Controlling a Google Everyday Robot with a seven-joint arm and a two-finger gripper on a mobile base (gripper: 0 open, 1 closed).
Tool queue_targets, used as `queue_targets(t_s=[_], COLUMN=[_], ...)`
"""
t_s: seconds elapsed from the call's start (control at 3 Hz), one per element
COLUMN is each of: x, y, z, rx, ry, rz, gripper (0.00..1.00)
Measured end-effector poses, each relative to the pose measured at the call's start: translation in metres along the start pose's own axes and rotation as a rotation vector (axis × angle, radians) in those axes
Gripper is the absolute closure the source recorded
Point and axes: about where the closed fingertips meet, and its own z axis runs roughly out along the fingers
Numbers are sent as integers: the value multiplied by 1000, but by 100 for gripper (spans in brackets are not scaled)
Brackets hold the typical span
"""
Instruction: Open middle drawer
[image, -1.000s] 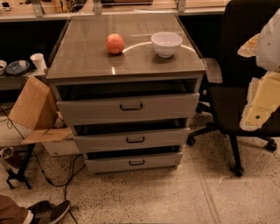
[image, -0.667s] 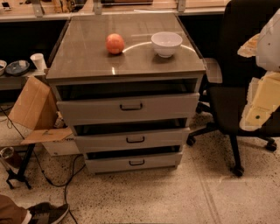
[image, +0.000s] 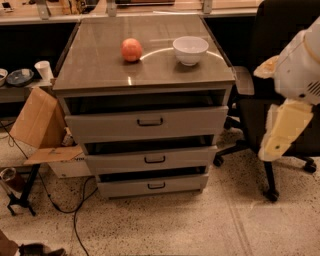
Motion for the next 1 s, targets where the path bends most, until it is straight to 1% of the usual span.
queue_targets(t_s=[0.33,0.67,1.0], x=[-7,-15,-39], y=[9,17,12], z=[72,164,274], rx=[-51,-120,-158], ry=[-81,-153,-220], rz=[-43,-84,-128], gripper=[0,0,0])
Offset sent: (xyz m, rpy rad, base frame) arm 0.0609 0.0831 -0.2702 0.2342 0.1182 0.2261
